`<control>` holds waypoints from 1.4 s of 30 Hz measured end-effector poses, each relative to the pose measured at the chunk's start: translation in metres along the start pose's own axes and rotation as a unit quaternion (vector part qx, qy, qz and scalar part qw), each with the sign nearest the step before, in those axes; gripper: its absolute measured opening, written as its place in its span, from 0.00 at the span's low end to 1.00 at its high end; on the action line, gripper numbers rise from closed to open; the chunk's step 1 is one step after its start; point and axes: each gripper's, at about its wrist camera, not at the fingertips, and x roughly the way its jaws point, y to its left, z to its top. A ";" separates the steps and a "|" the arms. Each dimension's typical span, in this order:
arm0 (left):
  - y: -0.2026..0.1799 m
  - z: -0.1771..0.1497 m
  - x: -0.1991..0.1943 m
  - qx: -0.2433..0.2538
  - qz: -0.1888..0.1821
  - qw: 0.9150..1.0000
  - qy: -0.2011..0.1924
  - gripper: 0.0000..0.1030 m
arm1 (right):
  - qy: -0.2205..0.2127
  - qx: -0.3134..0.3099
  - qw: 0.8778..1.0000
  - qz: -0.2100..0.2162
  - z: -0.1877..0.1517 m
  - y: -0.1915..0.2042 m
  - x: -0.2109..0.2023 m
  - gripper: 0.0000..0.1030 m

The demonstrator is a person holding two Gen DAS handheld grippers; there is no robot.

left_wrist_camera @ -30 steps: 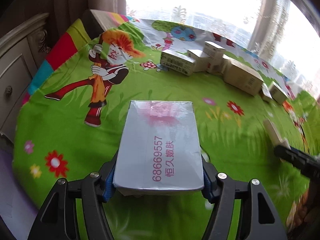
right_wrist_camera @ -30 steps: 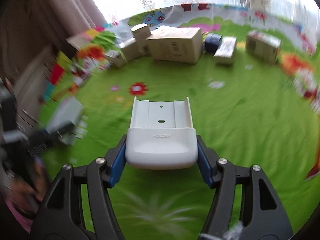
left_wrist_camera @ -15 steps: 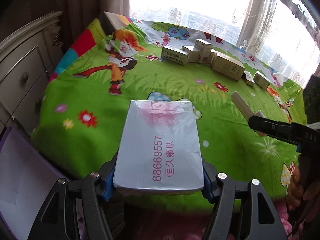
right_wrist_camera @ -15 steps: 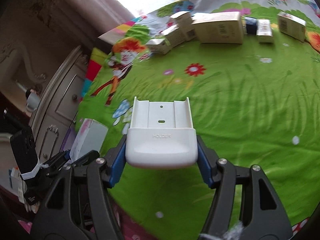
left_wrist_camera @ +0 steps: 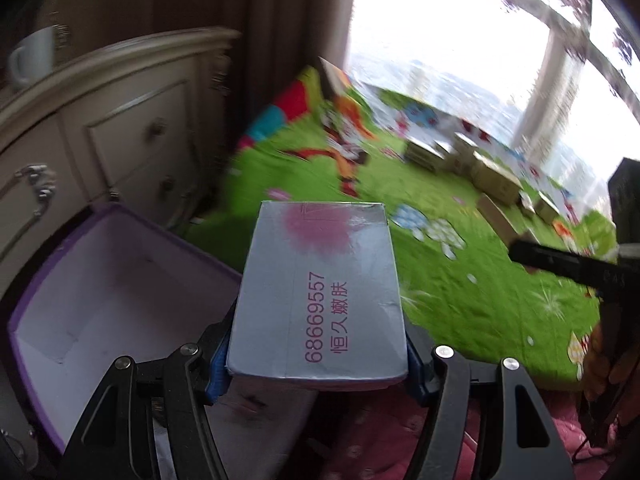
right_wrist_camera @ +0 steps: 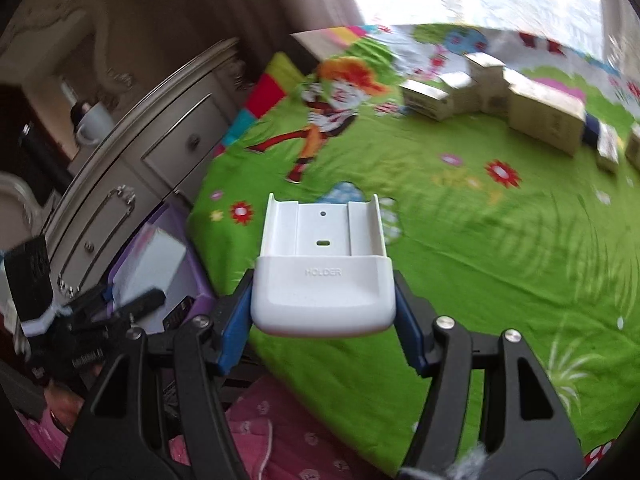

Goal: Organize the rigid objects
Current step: 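Carry the pink-printed box and the HOLDER piece to the storage box, then open the left tool over the storage box while the right tool releases the holder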

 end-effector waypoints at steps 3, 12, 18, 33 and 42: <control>0.019 0.004 -0.011 -0.014 0.018 1.000 -0.018 0.65 | -0.003 -0.028 1.000 0.000 0.006 0.021 0.002 0.65; 0.097 -0.004 -0.022 -0.097 0.074 0.992 -0.020 0.65 | 0.034 -0.183 0.982 0.026 0.006 0.129 0.032 0.65; 0.142 -0.020 -0.031 -0.135 0.124 0.983 -0.016 0.65 | 0.062 -0.304 0.949 0.059 -0.023 0.207 0.060 0.65; 0.177 -0.033 -0.022 -0.154 0.205 0.966 0.027 0.69 | 0.130 -0.381 0.910 0.103 -0.077 0.263 0.106 0.66; 0.113 0.001 -0.030 -0.113 0.172 0.979 -0.014 0.85 | 0.035 -0.274 0.957 0.087 -0.020 0.179 0.055 0.85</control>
